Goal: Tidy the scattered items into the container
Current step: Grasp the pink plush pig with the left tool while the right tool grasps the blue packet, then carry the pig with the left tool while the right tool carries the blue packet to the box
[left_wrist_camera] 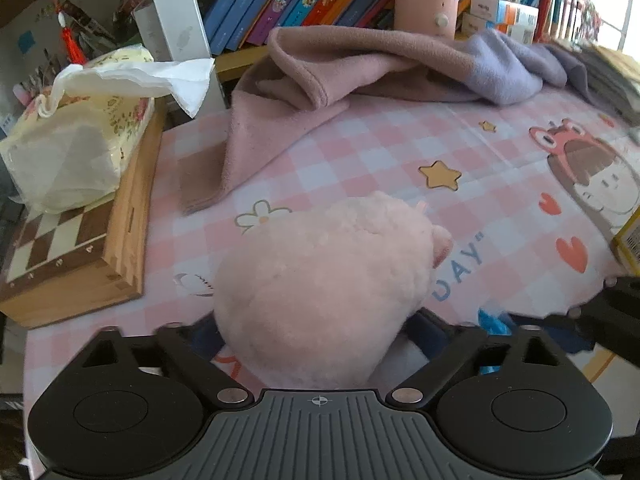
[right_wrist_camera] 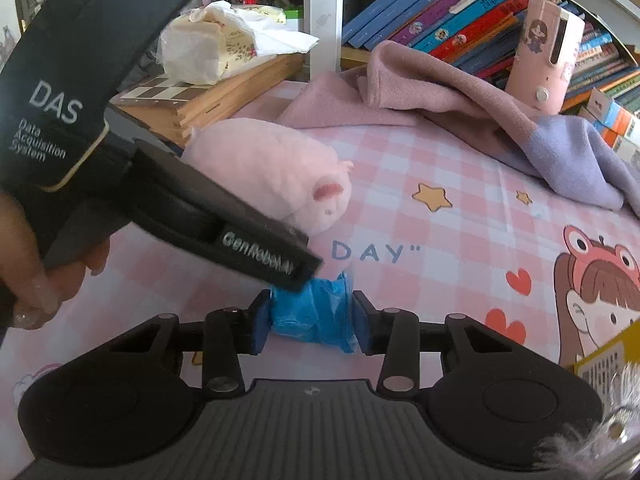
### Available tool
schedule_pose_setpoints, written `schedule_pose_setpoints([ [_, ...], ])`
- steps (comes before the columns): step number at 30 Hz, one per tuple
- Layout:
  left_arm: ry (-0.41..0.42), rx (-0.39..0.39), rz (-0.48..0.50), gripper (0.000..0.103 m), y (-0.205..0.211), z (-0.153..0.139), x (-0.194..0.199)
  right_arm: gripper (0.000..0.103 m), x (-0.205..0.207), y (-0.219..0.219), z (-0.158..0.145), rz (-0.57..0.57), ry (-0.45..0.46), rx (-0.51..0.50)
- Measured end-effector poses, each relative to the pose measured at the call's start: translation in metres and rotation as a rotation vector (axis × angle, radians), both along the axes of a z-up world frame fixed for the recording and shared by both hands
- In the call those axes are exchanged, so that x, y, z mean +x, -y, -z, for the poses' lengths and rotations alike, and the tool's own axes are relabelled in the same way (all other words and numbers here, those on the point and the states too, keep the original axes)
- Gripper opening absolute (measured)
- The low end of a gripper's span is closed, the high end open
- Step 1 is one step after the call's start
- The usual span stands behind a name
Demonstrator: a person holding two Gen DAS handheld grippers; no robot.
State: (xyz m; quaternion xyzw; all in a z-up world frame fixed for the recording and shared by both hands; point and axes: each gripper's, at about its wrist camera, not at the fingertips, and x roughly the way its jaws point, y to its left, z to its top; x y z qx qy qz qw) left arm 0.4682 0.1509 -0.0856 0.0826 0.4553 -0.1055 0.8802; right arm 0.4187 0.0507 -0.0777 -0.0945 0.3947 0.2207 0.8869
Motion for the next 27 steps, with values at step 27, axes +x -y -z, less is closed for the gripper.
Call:
schedule_pose_setpoints([
  [27,0.112,-0.154,-0.078,0.06,-0.02,-0.079,-0.171,0.038,-0.113,0.037,-0.067,-0.01,0.107,0.048],
])
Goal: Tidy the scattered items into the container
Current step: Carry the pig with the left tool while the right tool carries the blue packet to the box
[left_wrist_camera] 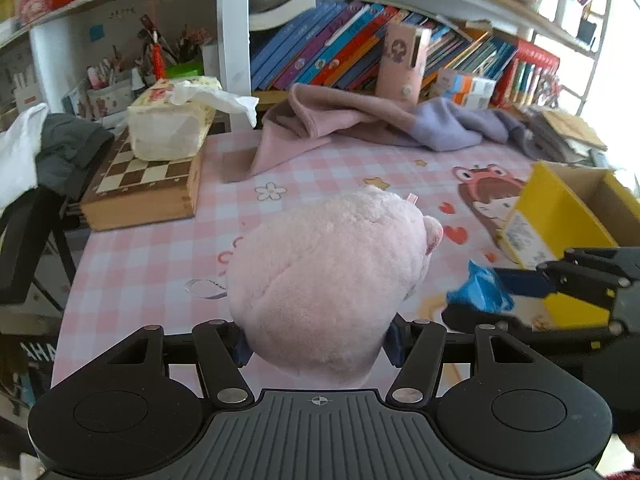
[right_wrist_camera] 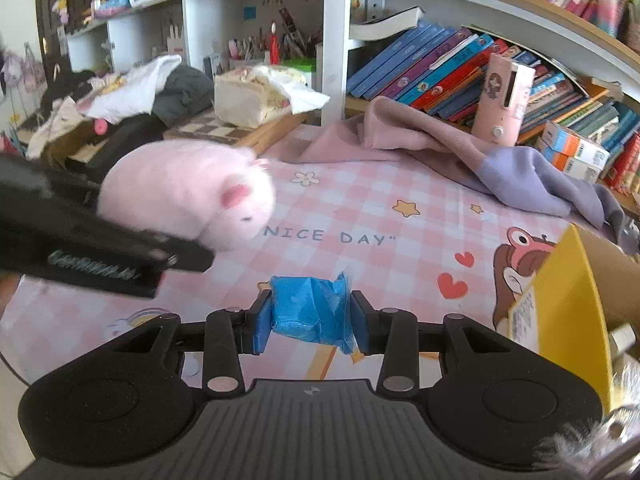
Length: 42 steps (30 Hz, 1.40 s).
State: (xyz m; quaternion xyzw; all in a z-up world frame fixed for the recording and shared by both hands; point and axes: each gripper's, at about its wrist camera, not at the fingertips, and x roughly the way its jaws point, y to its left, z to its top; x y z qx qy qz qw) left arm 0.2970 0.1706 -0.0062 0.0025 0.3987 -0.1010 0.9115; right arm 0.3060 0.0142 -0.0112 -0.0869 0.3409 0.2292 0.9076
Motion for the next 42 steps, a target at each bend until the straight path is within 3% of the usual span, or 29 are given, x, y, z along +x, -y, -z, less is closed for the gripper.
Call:
schedule_pose_setpoints([
  [14,0.009,-0.13,-0.032,0.059,-0.008,-0.019,-0.113,0.037,-0.094,0.03,-0.036,-0.016,0.007,0.011],
  [25,0.028,-0.203,0.048,0.06,0.009,-0.029,-0.194,0.037,-0.185,0.051,-0.047,0.035,0.003,0.008],
  [32,0.04,-0.227,0.097,0.06,0.019,-0.029,-0.222,0.037,-0.229,0.062,-0.051,0.084,0.02,0.003],
  [42,0.007,-0.258,0.199,0.06,0.04,-0.024,-0.235,0.037,-0.259,0.083,-0.052,0.189,-0.002,-0.005],
])
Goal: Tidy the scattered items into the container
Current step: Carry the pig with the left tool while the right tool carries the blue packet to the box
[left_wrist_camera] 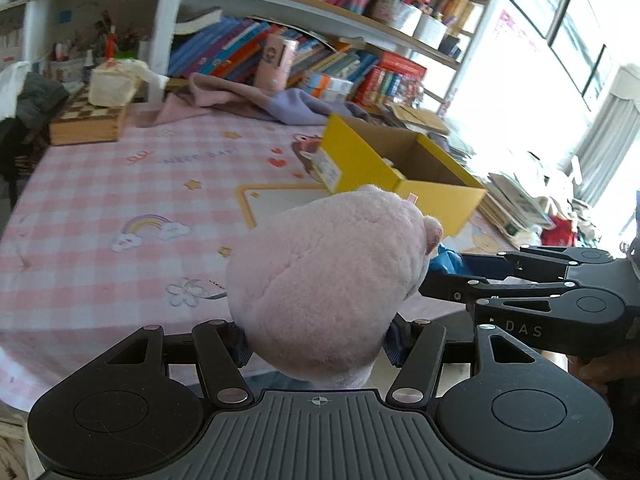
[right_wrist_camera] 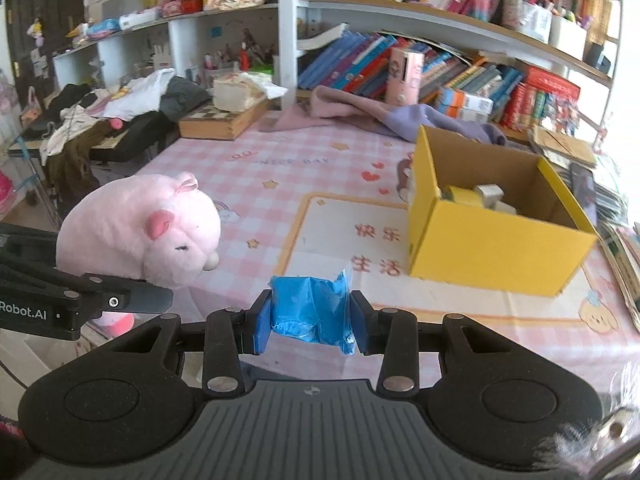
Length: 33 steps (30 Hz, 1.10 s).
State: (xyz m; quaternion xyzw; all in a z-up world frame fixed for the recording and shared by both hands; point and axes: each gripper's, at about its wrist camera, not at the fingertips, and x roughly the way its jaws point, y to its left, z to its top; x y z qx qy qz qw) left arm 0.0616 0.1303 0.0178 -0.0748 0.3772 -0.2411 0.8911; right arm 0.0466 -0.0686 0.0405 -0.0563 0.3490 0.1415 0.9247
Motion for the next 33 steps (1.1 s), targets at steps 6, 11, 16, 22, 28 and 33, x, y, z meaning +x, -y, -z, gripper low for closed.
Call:
schedule_pose_setpoints([
  [6,-0.02,-0.022,0.07,0.06,0.017,0.006,0.0,0.037,-0.012,0.013,0.001,0.067,-0.021,-0.018],
  [11,-0.031,-0.034,0.123,0.06,0.031,0.009,0.002,0.037,-0.021,0.026,0.002,0.114,-0.033,-0.03],
  [16,-0.047,-0.038,0.183,0.06,0.047,0.012,0.007,0.037,-0.029,0.042,0.004,0.171,-0.045,-0.032],
  [22,-0.057,-0.039,0.245,0.06,0.072,0.014,0.011,0.037,-0.035,0.064,0.005,0.243,-0.061,-0.029],
  [28,-0.059,-0.032,0.304,0.06,0.097,0.014,0.017,0.037,-0.038,0.087,0.005,0.298,-0.065,-0.021],
  [33,-0.062,-0.022,0.324,0.06,0.112,0.014,0.022,0.037,-0.035,0.104,0.007,0.32,-0.072,-0.014],
])
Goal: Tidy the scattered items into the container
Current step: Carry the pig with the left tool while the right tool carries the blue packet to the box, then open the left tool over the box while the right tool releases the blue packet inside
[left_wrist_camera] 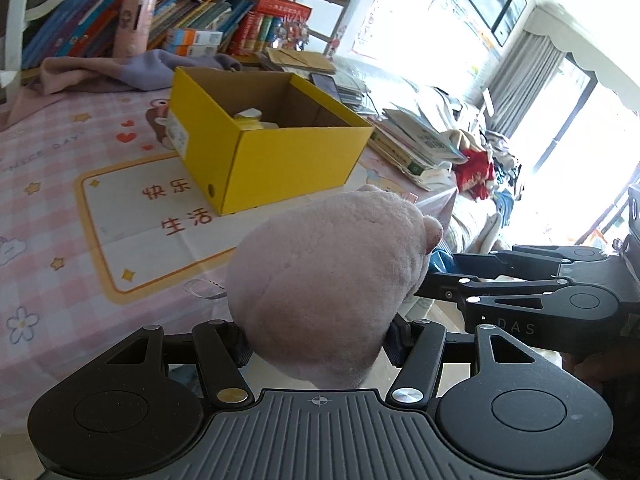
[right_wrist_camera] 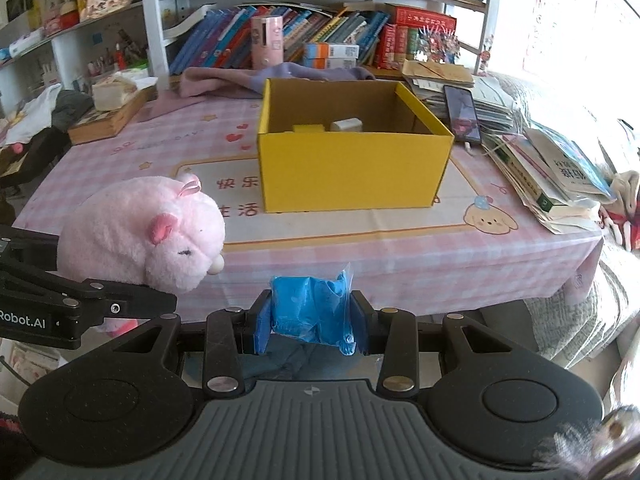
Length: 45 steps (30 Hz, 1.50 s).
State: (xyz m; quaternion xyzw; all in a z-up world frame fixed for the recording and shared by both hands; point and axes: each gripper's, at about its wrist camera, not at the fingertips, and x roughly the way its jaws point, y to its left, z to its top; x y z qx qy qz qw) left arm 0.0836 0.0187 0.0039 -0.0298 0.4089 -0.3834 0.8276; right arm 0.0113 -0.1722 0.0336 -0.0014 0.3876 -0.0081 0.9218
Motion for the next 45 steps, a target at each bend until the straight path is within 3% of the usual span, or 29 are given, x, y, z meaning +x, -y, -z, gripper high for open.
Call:
schedule_pose_setpoints([
  [14,0.003,0.026,0.031,0.06,0.042,0.002,0.026,0.037,0.025,0.04,0.007,0.026,-0.013,0.028],
  [22,0.023,0.048,0.008,0.06,0.067,0.001,0.052,0.037,0.064,0.067,0.011,-0.006,-0.01,0.05],
  [27,0.083,0.044,-0.032,0.06,0.083,-0.015,0.074,0.037,0.096,0.089,0.006,-0.037,0.024,0.061],
  [39,0.219,0.074,-0.191,0.06,0.13,-0.058,0.168,0.037,0.199,0.128,-0.018,-0.218,0.185,0.013],
  [42,0.198,0.133,-0.217,0.06,0.146,-0.051,0.199,0.037,0.233,0.133,-0.008,-0.276,0.165,-0.004],
  [45,0.124,0.175,-0.252,0.06,0.16,-0.031,0.231,0.037,0.264,0.134,0.008,-0.34,0.124,-0.016],
])
